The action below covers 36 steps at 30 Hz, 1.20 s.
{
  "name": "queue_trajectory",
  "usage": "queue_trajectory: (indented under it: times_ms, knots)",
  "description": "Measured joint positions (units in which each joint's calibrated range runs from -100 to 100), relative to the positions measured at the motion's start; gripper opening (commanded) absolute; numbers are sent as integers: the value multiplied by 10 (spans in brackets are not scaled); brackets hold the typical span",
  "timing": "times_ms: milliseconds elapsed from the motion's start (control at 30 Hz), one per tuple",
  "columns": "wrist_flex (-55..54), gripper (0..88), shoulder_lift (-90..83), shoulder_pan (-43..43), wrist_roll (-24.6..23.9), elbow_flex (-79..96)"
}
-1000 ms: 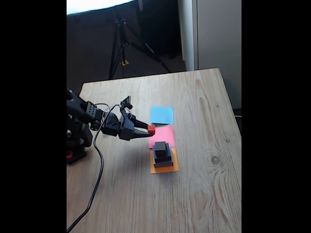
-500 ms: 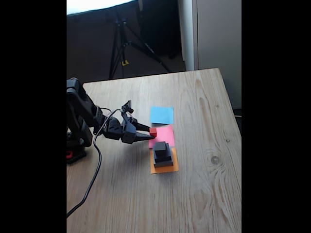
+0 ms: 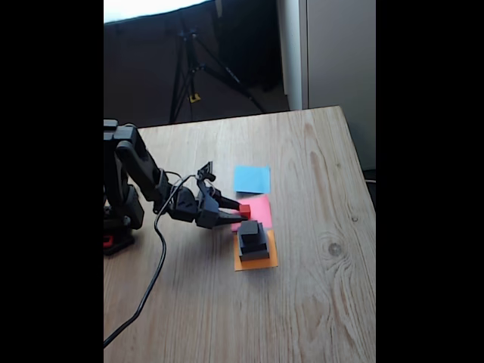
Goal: Tower of hanoi
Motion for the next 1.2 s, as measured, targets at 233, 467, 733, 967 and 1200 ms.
queue_trajectory:
  times_ms: [233, 467, 733, 967, 1200]
  knots:
    - [-6, 49, 3, 0, 0, -3]
    - [-10, 91, 7, 0, 0, -3]
    - [-19, 149, 14, 0, 0, -10]
    - [-19, 196, 14, 0, 0, -16]
    - [-4, 211, -32, 0, 0, -16]
